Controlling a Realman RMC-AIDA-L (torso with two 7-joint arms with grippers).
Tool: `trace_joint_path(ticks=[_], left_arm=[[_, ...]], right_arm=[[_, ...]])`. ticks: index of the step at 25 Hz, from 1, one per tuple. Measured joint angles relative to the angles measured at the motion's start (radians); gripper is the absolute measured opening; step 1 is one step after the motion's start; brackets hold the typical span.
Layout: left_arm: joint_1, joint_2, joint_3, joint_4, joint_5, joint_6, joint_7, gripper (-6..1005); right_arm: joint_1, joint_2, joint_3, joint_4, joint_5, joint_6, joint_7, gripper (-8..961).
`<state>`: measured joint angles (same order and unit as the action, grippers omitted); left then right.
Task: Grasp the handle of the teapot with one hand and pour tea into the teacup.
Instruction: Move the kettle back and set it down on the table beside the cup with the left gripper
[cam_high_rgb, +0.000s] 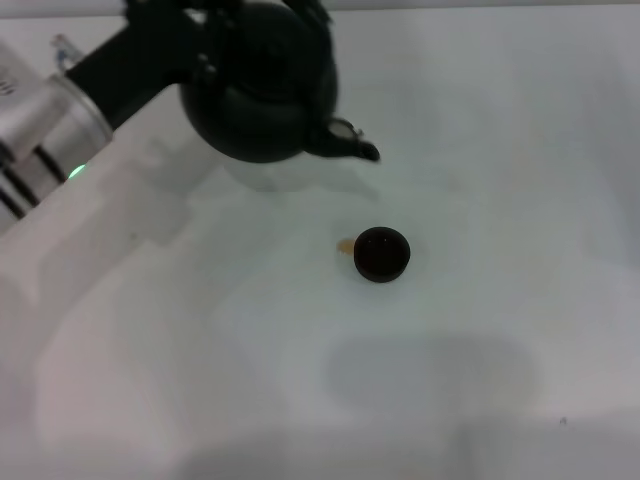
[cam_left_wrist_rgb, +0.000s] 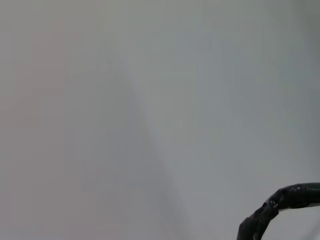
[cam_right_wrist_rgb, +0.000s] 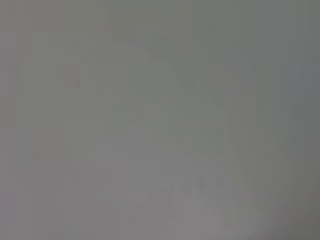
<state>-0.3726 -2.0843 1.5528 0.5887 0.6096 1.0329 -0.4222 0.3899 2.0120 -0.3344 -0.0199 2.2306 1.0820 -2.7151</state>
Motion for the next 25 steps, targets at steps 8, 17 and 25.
trace_joint_path(ticks=[8,17,25], left_arm=[[0.048,-0.003,0.23,-0.09,-0.478,0.029,0.16,116],[0.06,-0.006,0.463,-0.126,-0.892,0.063,0.228,116],[0.061,-0.008,0.708,-0.123,-1.254,0.063,0.289,115]], right_arm=[[0.021,-0.003,-0.001,-0.012,-0.002,-0.028,-0.001,839],[0.036,-0.004,-0.002,-0.024,-0.003,-0.058,-0.001,839],[0.056,-0.004,-0.002,-0.043,-0.003,-0.09,0.0,839]])
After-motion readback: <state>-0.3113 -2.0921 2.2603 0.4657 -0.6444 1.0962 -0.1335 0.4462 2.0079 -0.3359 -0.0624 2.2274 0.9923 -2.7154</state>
